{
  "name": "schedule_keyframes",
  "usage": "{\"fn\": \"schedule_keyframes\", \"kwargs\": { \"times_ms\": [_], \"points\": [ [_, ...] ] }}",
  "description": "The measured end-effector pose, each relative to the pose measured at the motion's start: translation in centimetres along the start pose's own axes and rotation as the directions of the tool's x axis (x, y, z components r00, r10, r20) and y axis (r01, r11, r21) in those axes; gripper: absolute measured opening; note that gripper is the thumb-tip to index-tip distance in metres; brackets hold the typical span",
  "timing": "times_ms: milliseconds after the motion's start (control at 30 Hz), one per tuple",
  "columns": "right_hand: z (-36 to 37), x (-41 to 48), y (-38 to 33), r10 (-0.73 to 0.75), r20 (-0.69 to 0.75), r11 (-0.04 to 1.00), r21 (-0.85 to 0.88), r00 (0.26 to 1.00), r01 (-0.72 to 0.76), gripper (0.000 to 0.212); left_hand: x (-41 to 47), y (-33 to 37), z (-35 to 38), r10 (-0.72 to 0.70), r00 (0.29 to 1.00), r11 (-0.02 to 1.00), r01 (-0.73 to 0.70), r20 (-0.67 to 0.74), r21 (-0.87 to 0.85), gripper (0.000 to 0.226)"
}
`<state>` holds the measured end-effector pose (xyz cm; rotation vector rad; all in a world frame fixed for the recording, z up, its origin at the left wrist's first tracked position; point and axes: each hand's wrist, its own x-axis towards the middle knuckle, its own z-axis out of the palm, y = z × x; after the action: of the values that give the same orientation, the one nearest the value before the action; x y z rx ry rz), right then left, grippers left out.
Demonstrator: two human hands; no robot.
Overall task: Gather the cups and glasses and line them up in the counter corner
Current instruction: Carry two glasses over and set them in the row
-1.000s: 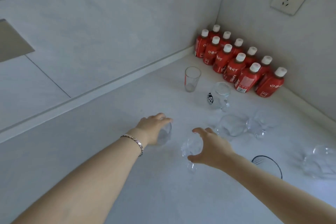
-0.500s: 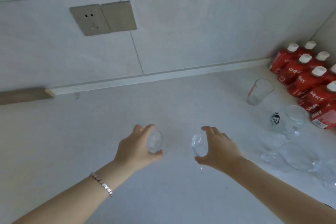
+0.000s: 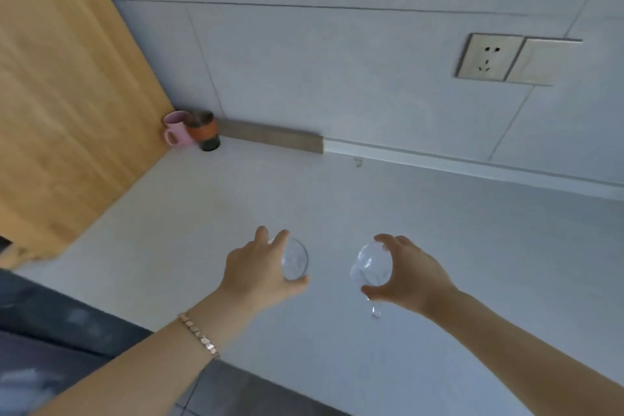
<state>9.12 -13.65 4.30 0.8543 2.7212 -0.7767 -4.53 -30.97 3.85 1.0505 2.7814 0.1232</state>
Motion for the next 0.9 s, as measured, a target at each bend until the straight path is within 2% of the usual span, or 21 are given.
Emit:
{"fn": "schedule_keyframes", "kwargs": {
  "times_ms": [233,367,567,767,900],
  "points": [
    [2.6,4.0,-10.3,-0.041,0.013,0.999,-0.014,0.999,0.041,0.088,2.4,-11.8,-2.6,-0.119,0.991,0.993,0.119,0.066,0.003,0.074],
    [3.4,8.1,-12.9,-0.024,0.0,1.0,-0.007,1.0,0.024,0.09,6.9,-15.6,-3.4,-0.151,0.986,0.989,0.15,0.068,0.014,0.067],
    [4.0,17.0,-15.8,-0.01,0.005,1.0,0.005,1.0,0.01,0.091,15.8,-19.4,-4.4,-0.183,0.981,0.982,0.179,0.069,0.061,0.068],
    [4.9,24.8,-19.0,-0.017,-0.003,1.0,0.02,1.0,0.017,0.092,25.1,-22.3,-5.0,-0.137,0.989,0.986,0.131,0.053,0.098,0.067],
    [5.9,29.1,-21.0,0.009,-0.011,0.999,0.052,1.0,-0.009,0.09,31.2,-23.8,-4.2,-0.042,0.996,0.993,0.033,0.079,0.113,0.068]
  ]
}}
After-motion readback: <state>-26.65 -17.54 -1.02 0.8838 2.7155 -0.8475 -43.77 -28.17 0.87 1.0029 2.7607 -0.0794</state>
